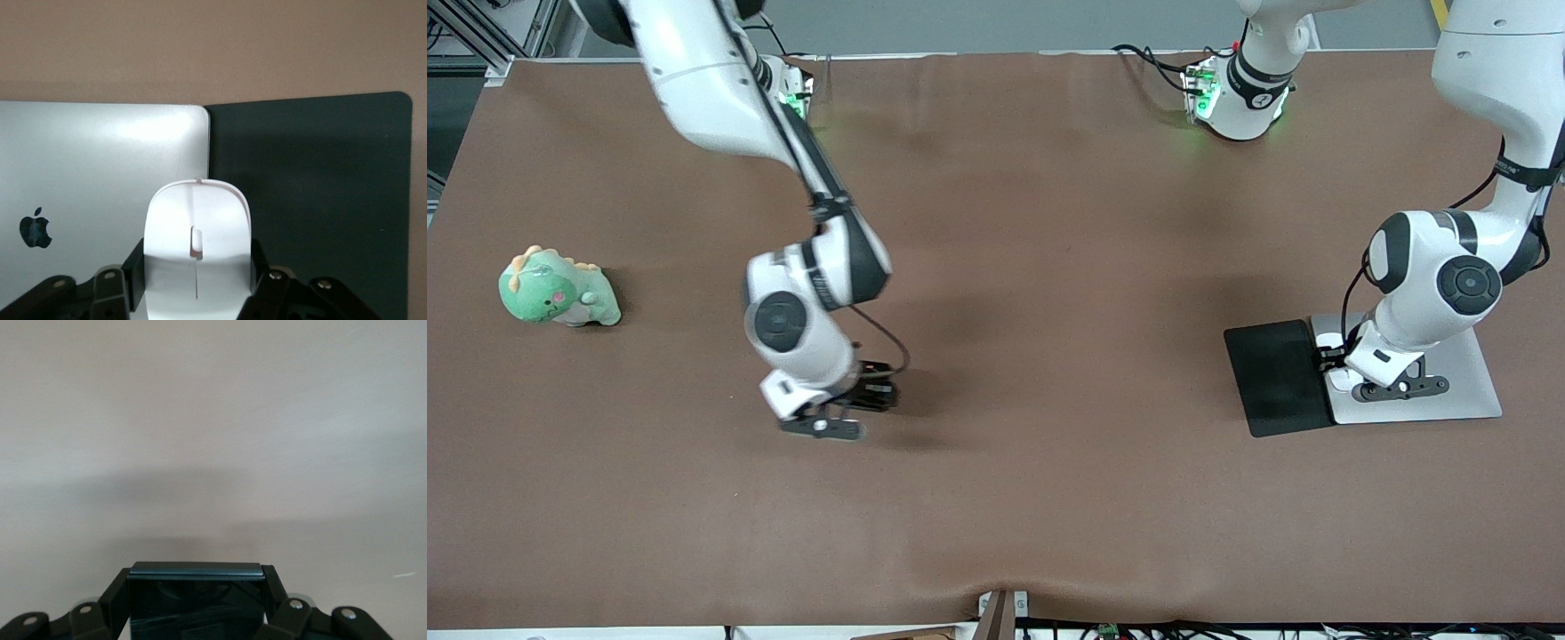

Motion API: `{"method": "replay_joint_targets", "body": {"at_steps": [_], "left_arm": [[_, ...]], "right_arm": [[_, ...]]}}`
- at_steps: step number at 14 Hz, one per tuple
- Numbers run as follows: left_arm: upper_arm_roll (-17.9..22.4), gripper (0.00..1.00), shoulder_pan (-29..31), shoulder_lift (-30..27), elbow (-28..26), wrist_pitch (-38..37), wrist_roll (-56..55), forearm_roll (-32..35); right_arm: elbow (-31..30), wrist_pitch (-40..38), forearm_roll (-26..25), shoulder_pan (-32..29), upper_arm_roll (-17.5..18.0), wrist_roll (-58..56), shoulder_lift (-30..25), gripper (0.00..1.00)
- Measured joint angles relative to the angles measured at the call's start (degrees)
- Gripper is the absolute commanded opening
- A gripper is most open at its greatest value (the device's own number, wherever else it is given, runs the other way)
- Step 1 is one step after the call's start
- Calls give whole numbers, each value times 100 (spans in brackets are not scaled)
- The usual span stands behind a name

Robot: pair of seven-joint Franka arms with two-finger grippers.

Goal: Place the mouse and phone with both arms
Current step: 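Carry the phone beside the plush toy with the right gripper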

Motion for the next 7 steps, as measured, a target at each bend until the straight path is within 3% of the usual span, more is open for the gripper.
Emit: {"method": "replay_joint_targets", "body": {"at_steps": [5,7], "left_arm": [[-251,21,-1,16,-31,103,0,0],[-369,21,-16,95,-30,243,0,0]], "right_arm": [[-1240,122,0,-1157,-4,-1932,-811,17],[-1726,679,0,-1660,1,-2571,-855,17]]}}
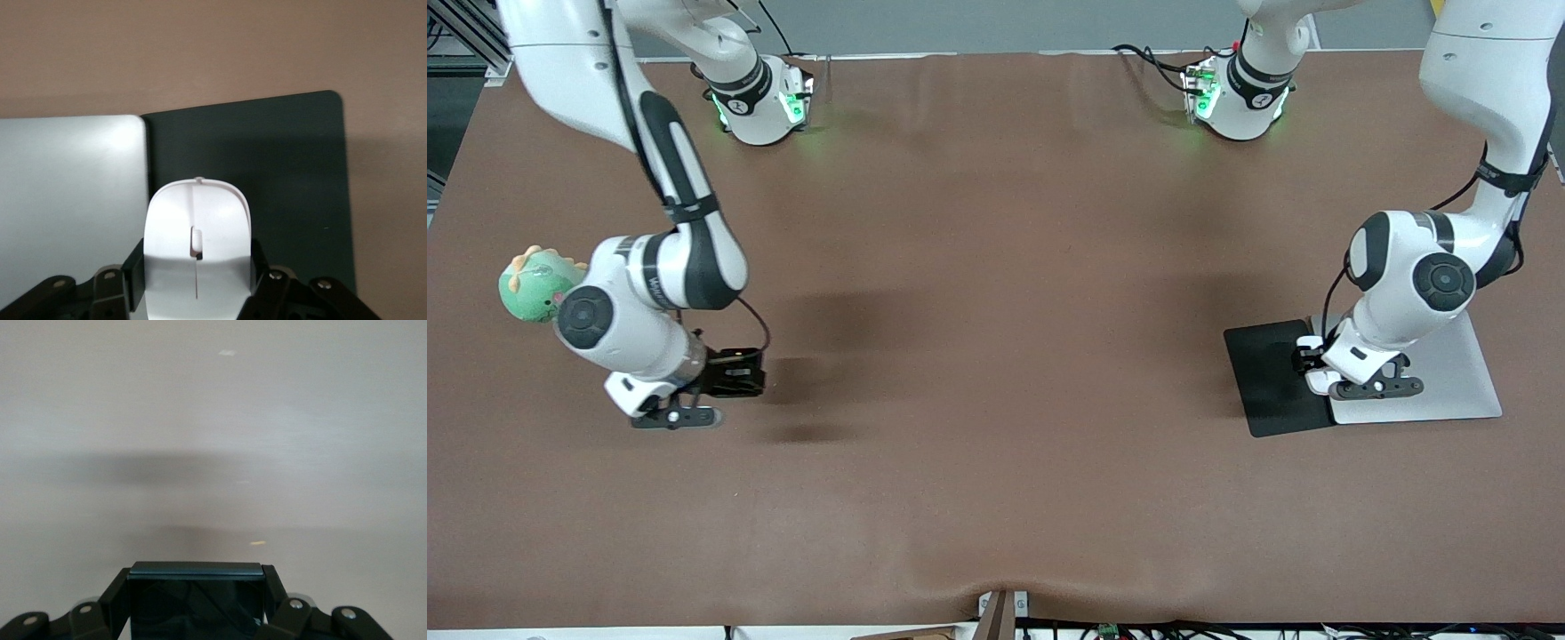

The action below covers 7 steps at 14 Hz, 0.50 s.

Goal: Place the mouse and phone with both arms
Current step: 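Carry the phone beside the plush toy with the right gripper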

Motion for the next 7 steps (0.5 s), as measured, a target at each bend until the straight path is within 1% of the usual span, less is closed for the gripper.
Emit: {"method": "replay_joint_targets", "body": {"at_steps": [3,5,7], "left_arm": [[-47,22,-28,192,55,143,0,0],[-59,22,-30,295,105,185,0,0],[-65,22,-31,376,183,199,0,0]], "right_arm": [[-835,984,0,-540,7,-638,12,17],[-1140,1184,0,-647,16,-694,11,19],[-1238,1193,0,-779,19,-800,10,20]]}}
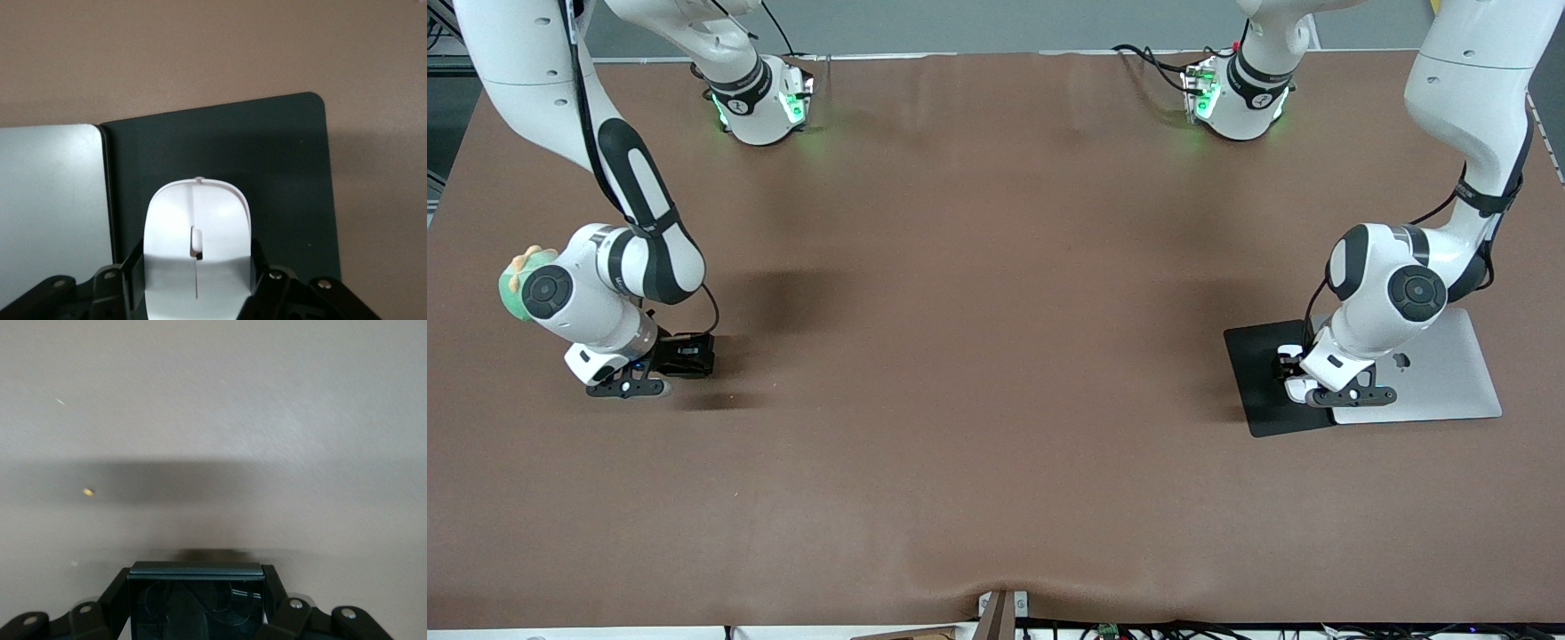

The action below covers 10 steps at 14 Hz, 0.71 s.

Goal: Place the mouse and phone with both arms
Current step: 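Carry the phone beside the plush toy with the right gripper, then release the phone and mouse, raising both grippers away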

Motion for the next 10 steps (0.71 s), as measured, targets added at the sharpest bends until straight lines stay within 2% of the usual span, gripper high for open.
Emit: {"method": "replay_joint_targets", "body": {"at_steps": [5,7,8,9,10], "left_arm": [[-44,27,-66,276,293,3,0,0],[-44,31,-66,389,386,4,0,0],[-44,37,-66,428,423,4,0,0],[-44,50,-66,454,450,4,0,0],[-44,88,-67,472,466,4,0,0]], "right_arm": [[-106,-7,0,-608,1,-701,0,23],[-116,-32,0,-858,3,-929,0,26],[-123,-42,0,-961,2,-995,1,31],[-130,-46,0,-1034,4,-1037,4,42],[-135,-47,0,-1077,4,-1048,12,79]]}}
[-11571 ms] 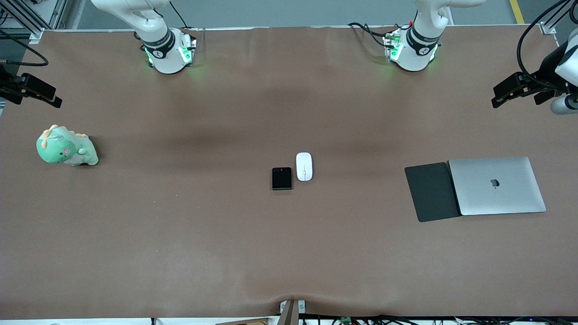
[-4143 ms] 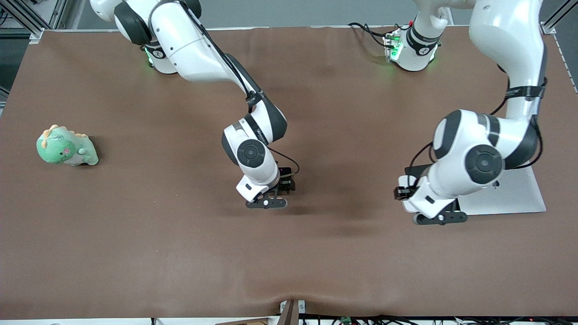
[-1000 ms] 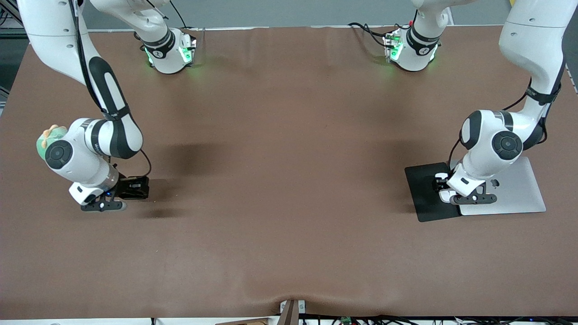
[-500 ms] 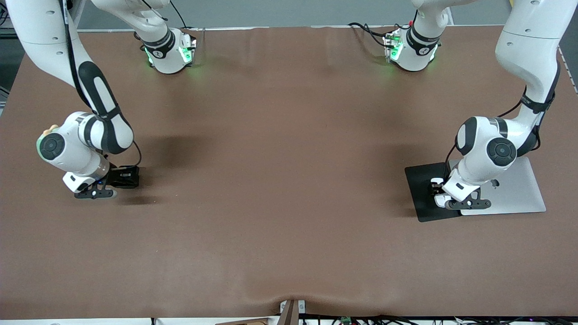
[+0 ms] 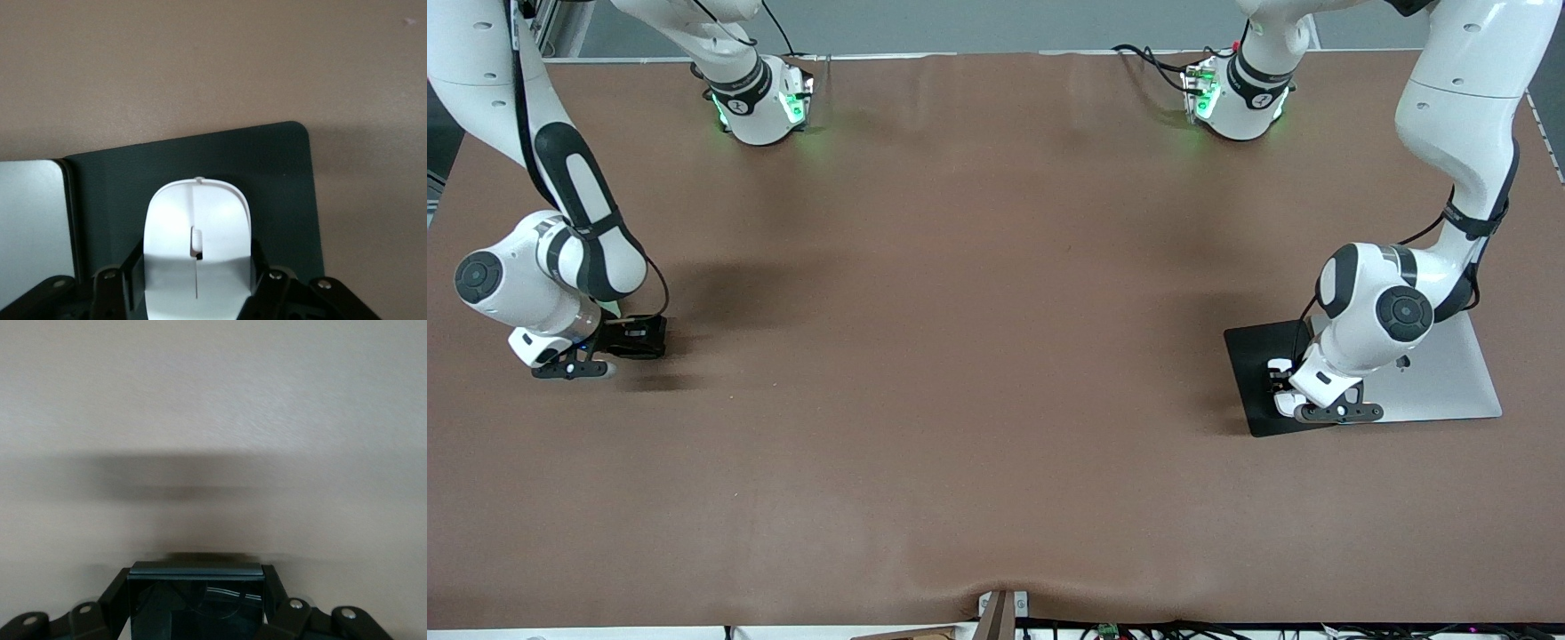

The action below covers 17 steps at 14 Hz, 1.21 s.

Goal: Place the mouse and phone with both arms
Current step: 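Release the phone and mouse, raising both grippers away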

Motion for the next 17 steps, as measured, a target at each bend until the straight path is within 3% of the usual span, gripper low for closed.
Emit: {"method": "replay_joint_targets", "body": {"at_steps": [1,7,10,14,17], "left_arm": [[0,100,0,12,4,0,0,0],[-125,100,16,-41,129,-6,0,0],[-253,100,14,-390,235,-324,0,0],[-336,100,28,-974,989,-1980,0,0],[-461,100,27,-1139,1909,-3257,0,0]], "right_arm": [[-4,0,0,-15,1,-1,14,100],[78,-33,0,39,106,-1,-14,100],[738,-971,1,413,147,217,-199,100],[1956,-2612,1,1073,163,1256,-358,100],[2339,-3367,0,1326,161,1913,-503,100]]}}
